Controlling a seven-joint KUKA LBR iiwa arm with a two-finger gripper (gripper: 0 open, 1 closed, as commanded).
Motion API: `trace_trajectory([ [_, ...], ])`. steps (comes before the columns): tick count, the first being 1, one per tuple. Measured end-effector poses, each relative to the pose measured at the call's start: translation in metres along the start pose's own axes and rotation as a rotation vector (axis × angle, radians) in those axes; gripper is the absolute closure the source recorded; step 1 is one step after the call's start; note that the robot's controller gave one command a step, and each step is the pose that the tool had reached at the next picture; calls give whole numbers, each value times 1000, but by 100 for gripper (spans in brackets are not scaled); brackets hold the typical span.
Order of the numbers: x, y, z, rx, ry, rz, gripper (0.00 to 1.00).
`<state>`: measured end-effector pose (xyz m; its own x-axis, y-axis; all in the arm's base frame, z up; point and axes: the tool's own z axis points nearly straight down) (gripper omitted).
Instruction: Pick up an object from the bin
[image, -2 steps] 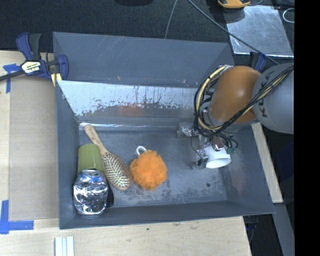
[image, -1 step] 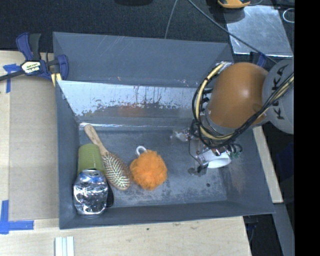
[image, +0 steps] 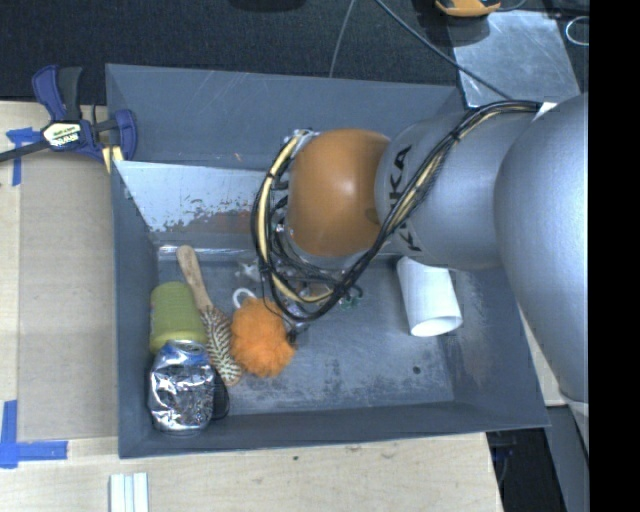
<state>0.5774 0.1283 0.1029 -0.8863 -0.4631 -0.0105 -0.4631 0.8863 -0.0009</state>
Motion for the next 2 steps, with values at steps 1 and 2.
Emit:
trace_trajectory([
  [1, 2, -5, -2, 3, 0, 8, 100],
  [2, -32, 33, -121, 5, -14, -8, 100],
])
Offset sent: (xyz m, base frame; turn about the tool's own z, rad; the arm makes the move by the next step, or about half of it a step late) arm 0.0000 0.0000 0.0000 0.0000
